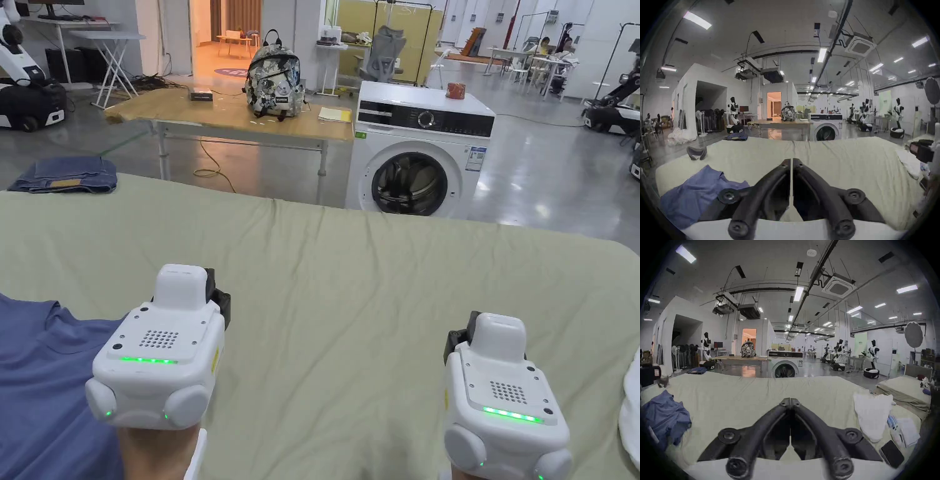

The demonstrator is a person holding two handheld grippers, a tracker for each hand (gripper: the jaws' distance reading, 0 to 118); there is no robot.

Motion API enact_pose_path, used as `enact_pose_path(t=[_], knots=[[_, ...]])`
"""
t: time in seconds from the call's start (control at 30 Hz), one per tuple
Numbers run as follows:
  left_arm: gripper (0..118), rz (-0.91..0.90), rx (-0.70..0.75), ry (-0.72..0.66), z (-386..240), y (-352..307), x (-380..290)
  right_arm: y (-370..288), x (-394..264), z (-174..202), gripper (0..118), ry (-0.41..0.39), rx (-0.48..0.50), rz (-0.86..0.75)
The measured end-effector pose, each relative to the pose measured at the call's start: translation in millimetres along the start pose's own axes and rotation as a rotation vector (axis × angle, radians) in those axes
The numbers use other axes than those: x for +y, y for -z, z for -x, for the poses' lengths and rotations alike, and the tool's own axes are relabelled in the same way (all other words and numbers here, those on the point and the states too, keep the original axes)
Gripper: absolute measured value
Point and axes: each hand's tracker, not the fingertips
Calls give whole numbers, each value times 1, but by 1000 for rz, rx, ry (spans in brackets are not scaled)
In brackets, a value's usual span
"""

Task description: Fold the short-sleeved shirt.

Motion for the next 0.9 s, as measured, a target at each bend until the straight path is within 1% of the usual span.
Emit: enact_pose_path(t=[0.13,0.23,0.37,0.43,0.5,0.6,0.67,0.73,0.87,0.9], knots=[[0,49,6,-27,13,7,-1,-1,4,3,0,-3,23,9],[0,78,14,-33,28,9,-4,-1,4,9,0,-34,43,12],[0,150,16,-33,66,6,-5,1,1,18,0,-49,81,38],[0,230,1,-20,92,6,-4,2,-1,24,0,-58,98,45],[0,278,33,2,117,3,-5,3,-2,29,0,-59,117,51],[0,369,75,-32,167,3,-9,5,-6,39,0,-64,133,60],[0,483,103,-50,200,7,-15,7,-8,44,0,-63,144,69],[0,545,115,-48,225,6,-20,8,-11,48,0,-61,158,83],[0,716,67,-71,276,21,-48,11,-17,55,0,-72,179,99],[0,791,55,-80,284,27,-54,12,-18,56,0,-76,182,105]])
